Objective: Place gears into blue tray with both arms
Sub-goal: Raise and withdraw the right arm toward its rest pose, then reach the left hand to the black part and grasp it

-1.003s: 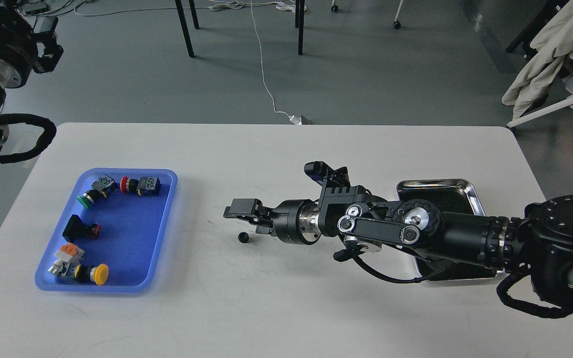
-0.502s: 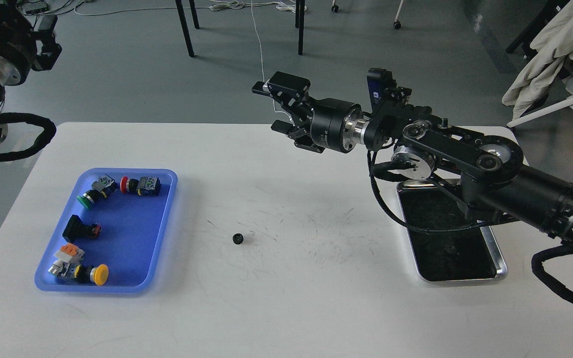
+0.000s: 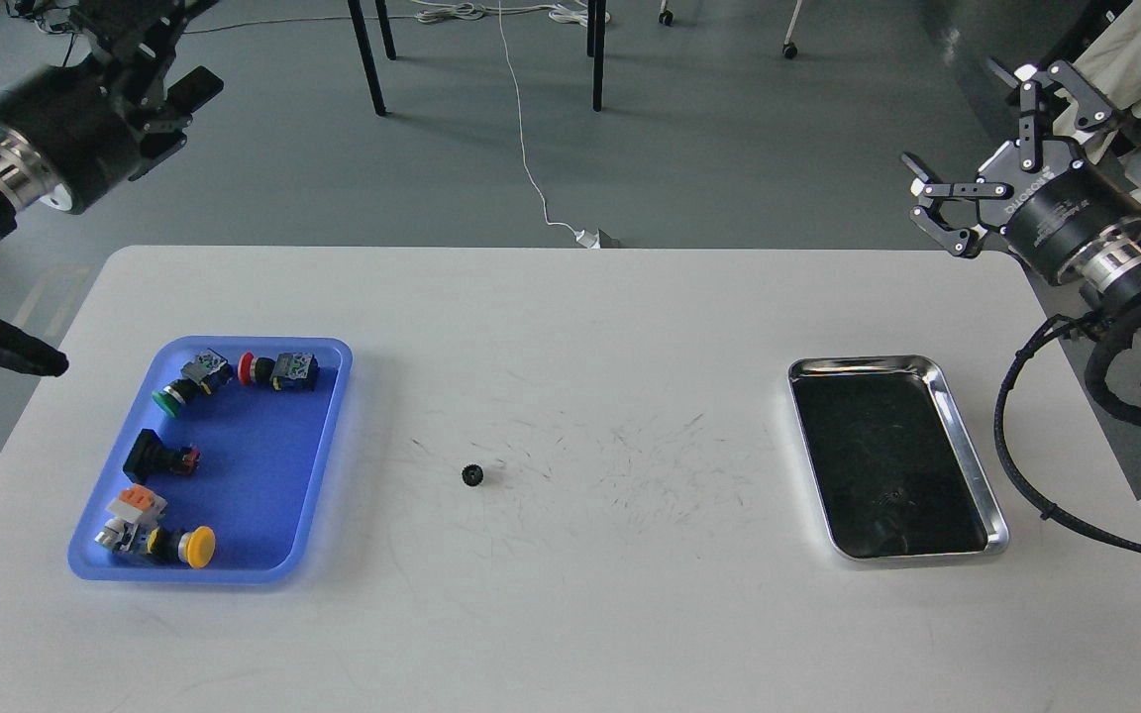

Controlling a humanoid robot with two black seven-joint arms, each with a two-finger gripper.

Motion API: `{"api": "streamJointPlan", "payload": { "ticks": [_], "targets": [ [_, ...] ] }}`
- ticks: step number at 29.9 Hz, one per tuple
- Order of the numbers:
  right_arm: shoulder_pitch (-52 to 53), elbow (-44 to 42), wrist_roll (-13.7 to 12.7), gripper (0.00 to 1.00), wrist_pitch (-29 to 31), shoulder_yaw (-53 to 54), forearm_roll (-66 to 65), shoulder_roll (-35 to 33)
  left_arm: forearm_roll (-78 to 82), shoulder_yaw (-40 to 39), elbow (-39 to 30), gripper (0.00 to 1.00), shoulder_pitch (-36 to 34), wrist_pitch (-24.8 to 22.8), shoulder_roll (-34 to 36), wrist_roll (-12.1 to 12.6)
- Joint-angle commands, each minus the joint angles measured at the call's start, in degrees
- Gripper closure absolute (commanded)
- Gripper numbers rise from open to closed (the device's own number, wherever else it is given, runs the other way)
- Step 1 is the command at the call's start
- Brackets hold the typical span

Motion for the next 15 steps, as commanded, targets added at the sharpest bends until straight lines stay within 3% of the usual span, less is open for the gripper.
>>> {"api": "streamJointPlan", "payload": {
  "ticks": [1, 7, 15],
  "targets": [
    [-6.37, -0.49, 1.33, 0.03, 2.88, 4.82, 0.81, -0.34, 13.93, 4.17, -6.83, 0.02, 0.01, -0.17, 1.81, 0.01],
    [-8.14, -4.61, 2.03, 0.03, 4.98, 7.20, 5.54, 0.18, 35.38, 10.42, -10.01, 0.02, -0.08, -0.17, -3.62, 0.45],
    [-8.14, -8.84, 2.03, 0.03, 6.66, 6.59, 5.99, 1.85, 62.01, 17.01, -4.48, 0.02, 2.82, 0.71, -15.58, 3.35]
  ]
}}
